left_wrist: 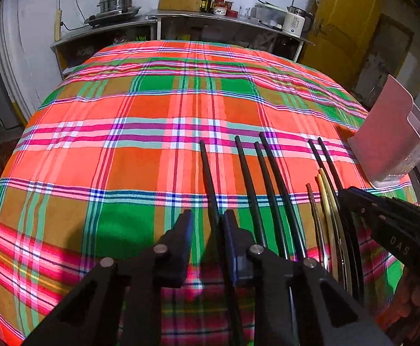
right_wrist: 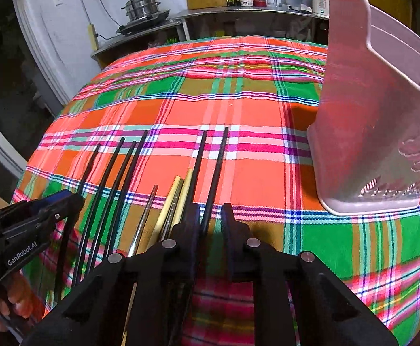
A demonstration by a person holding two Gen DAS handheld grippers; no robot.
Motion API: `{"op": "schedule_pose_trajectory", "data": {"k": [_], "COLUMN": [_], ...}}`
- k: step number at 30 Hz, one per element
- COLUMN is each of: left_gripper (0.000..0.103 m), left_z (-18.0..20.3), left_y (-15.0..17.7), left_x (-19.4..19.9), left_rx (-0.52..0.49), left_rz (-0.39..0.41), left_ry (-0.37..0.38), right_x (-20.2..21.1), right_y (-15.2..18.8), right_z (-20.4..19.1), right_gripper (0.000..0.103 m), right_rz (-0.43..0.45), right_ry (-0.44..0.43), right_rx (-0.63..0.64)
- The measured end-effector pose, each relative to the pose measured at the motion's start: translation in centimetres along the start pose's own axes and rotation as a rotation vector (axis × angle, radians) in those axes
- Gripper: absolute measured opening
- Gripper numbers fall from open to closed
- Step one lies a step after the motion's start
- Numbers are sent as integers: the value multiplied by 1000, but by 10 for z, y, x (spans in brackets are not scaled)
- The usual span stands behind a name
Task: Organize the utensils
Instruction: 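Lower the left tool onto a black chopstick and close it while the right tool grasps another, then lift the left tool's black chopstick upright over the pink holder while the right tool carries its own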
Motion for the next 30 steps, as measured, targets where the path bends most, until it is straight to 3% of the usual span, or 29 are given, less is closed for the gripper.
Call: {"op": "schedule_pose_trajectory", "data": {"k": [5, 8, 14, 21, 30], "left_gripper": [20, 13, 6, 5, 5], "left_z": [2, 3, 4, 11, 31], "left_y": [-3, -4, -6, -13, -35], "left_x": [-3, -4, -2, 28, 95], "left_rx": [-6, -27, -24, -28, -65], "left_rz": [-2, 1, -5, 44, 163], "left_ry": [-9, -32, -17, 42, 105], "right_x": [-5, -8, -6, 28, 95], "right_y": [-9, -14, -15, -17, -28], "right_z": [-1, -3, 0, 3, 8], "right_gripper": [15, 15, 6, 6, 5], "right_rz": [-25, -31, -28, 46, 177], "right_ry": [3, 12, -12, -50, -103], "right_rx": [1, 15, 1, -5, -9]}}
Point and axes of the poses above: each gripper's, at about its wrist camera, not at the fingertips, and x roughly against the way its jaws point, z to its right, y to its underside, the point moved 1 cm from there along -x, roughly the way its jaws point, and after that the axes turned 7 degrees about y, right-handed, at the moved point
